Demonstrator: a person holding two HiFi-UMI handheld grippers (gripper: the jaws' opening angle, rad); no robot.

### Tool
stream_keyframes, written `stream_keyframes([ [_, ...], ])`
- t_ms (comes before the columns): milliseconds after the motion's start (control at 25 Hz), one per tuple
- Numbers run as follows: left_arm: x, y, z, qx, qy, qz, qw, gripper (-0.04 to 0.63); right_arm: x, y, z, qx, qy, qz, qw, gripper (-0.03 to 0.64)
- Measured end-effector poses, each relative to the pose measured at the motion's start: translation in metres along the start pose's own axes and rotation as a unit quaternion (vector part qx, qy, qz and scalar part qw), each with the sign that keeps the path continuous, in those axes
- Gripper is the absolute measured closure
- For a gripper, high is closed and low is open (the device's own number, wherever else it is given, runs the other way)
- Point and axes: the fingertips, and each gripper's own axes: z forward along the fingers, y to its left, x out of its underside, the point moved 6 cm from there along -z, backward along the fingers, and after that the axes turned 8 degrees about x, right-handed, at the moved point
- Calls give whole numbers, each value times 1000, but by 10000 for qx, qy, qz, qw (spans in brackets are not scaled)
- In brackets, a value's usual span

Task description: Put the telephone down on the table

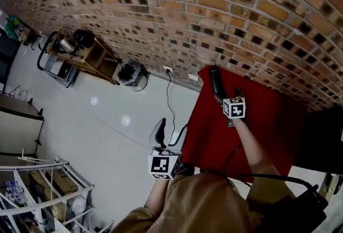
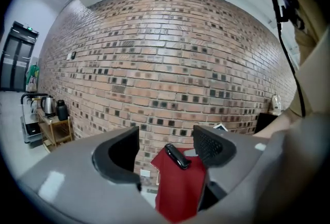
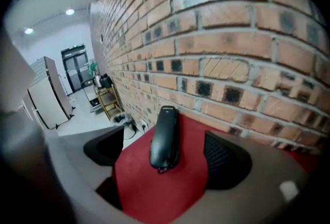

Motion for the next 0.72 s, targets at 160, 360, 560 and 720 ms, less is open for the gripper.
stream_keyframes([
  [160, -29, -36, 17, 413, -370, 132, 9984, 262, -42, -3, -138, -639, -1408, 631, 9860, 155],
  [360, -82, -81, 41, 904, -445, 1, 9949, 262, -110, -14, -313, -225, -2936, 524, 9542, 156],
  [560, -129, -138, 65, 1391, -1218, 397, 9820, 262, -130, -33, -438, 919, -3813, 488, 9186, 160],
  [720, -144, -175, 73, 1545, -1221, 573, 9787, 262, -127, -43, -489, 2171, -4001, 24, 8904, 164],
])
